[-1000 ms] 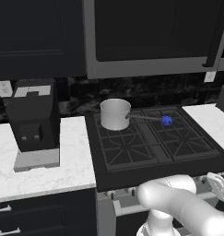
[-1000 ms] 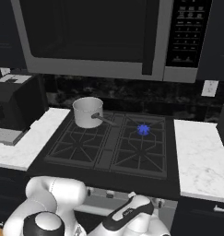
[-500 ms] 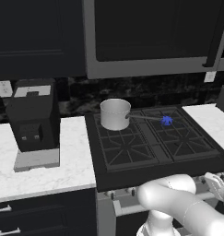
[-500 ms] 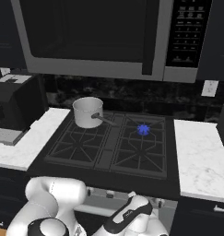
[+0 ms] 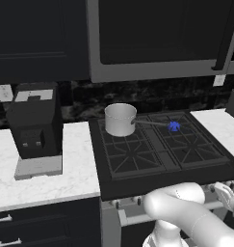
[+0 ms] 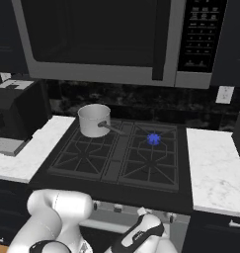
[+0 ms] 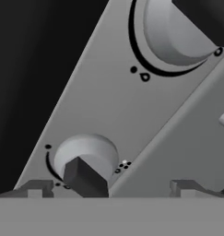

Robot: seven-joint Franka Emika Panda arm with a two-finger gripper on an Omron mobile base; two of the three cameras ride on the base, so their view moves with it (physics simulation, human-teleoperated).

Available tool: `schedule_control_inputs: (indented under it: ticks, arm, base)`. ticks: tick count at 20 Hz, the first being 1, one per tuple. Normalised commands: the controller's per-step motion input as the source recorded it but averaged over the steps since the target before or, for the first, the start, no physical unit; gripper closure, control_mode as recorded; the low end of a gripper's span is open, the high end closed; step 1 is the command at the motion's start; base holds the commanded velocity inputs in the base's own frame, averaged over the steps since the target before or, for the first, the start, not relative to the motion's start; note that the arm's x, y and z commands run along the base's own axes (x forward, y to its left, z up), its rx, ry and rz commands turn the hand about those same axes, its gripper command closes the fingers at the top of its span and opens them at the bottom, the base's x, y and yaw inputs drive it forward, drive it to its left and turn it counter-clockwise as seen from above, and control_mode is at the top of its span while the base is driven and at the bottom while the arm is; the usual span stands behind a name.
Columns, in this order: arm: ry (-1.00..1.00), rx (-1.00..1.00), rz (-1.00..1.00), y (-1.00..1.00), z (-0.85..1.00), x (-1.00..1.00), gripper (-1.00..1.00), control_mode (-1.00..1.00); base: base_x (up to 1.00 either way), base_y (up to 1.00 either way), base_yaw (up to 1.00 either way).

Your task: Turn off the rear right burner of the stove.

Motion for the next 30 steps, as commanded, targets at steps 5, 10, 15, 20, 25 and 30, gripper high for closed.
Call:
schedule_control_inputs:
  ticks: [5, 10, 15, 20, 25, 30]
  arm:
    - [-0.05, 0.0, 0.0, 0.0, 0.0, 0.12, 1.0, -1.0]
    - [-0.01, 0.0, 0.0, 0.0, 0.0, 0.19, 1.0, -1.0]
    - [0.0, 0.0, 0.0, 0.0, 0.0, -0.01, 1.0, -1.0]
    - [-0.01, 0.08, 0.0, 0.0, 0.0, 0.0, 1.0, -1.0]
    - [-0.02, 0.17, -0.01, 0.0, -0.04, -0.01, 1.0, -1.0]
    - [-0.11, 0.23, 0.0, 0.0, -0.1, -0.1, 1.0, -1.0]
  base:
    - [0.0, 0.0, 0.0]
    - [0.0, 0.0, 0.0]
    - [0.0, 0.0, 0.0]
    - [0.0, 0.0, 0.0]
    - [0.0, 0.0, 0.0]
    - [0.0, 0.0, 0.0]
